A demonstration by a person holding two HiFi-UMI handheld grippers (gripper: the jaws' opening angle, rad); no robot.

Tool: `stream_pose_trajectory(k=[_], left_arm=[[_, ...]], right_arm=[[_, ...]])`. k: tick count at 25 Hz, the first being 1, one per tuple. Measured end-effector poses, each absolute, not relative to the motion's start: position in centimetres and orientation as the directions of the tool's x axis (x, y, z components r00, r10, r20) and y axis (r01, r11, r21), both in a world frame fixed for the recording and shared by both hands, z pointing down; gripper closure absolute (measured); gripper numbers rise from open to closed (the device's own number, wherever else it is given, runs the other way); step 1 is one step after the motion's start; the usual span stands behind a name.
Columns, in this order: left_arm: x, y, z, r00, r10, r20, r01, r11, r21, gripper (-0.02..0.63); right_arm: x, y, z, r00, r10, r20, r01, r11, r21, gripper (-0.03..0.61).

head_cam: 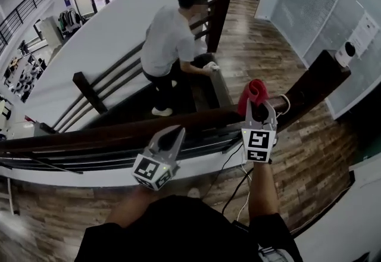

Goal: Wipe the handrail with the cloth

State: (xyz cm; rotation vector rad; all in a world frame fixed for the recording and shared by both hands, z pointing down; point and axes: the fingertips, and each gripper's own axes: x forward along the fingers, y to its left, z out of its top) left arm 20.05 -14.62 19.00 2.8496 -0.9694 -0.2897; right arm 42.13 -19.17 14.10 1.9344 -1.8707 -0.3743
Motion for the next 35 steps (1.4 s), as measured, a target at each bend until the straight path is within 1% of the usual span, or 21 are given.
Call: stream_pose_trajectory(k=[4,9,12,14,17,20,23,25,30,35], left_arm=[[12.6,-13.9,19.0,0.717,-0.681,-0.151,-0.658,-0.732,0.178,0.614],[2.0,-12.3,19.1,0.618,-0.771,-0.150,-0.746,-0.636,0.198,0.614],[-4.4,-10.6,19.5,0.555,-0.820,-0.142,-0.795,-0.573,0.200,0.614],[-8.7,-9.4,20.3,0.502,-0.856,-0.124,-0.833,-0.517,0.199,0.614],[-15.1,-7.4,21.8,0.404,-0.911,-0.085,-0.889,-0.413,0.196,0.614],[-21.0,-5.1,22.6,0.289,-0.956,-0.055,-0.935,-0.295,0.198,0.614],[-25.8,-2.9,23.7,0.153,-0.988,-0.018,-0.960,-0.153,0.234,0.614],[-28.2,-1.8,25.0,0.075,-0.997,0.010,-0.965,-0.070,0.254,0.614],[-32.7,0.4,26.7,-0.067,-0.997,0.046,-0.968,0.076,0.240,0.614],[-37.5,3.7,26.6,-0.236,-0.969,0.066,-0.949,0.245,0.199,0.614]], right_arm=[[33.0,-18.4,12.6,-0.060,-0.998,0.028,-0.882,0.066,0.466,0.534],[19.9,-16.4,11.1,-0.251,-0.968,-0.023,-0.871,0.215,0.441,0.534],[11.1,-14.9,10.2,-0.384,-0.920,-0.078,-0.824,0.304,0.479,0.534],[5.4,-14.2,10.6,-0.467,-0.881,-0.080,-0.780,0.368,0.506,0.534],[-2.6,-12.6,11.9,-0.589,-0.807,-0.045,-0.701,0.482,0.526,0.534],[-9.8,-9.9,13.2,-0.695,-0.718,0.022,-0.598,0.595,0.538,0.534],[-16.2,-6.9,15.5,-0.805,-0.582,0.114,-0.457,0.732,0.505,0.534],[-19.7,-5.2,17.4,-0.861,-0.486,0.151,-0.370,0.801,0.471,0.534],[-26.9,-2.6,21.7,-0.941,-0.276,0.194,-0.178,0.894,0.411,0.534],[-32.2,-1.6,24.2,-0.961,-0.145,0.236,-0.055,0.936,0.349,0.534]])
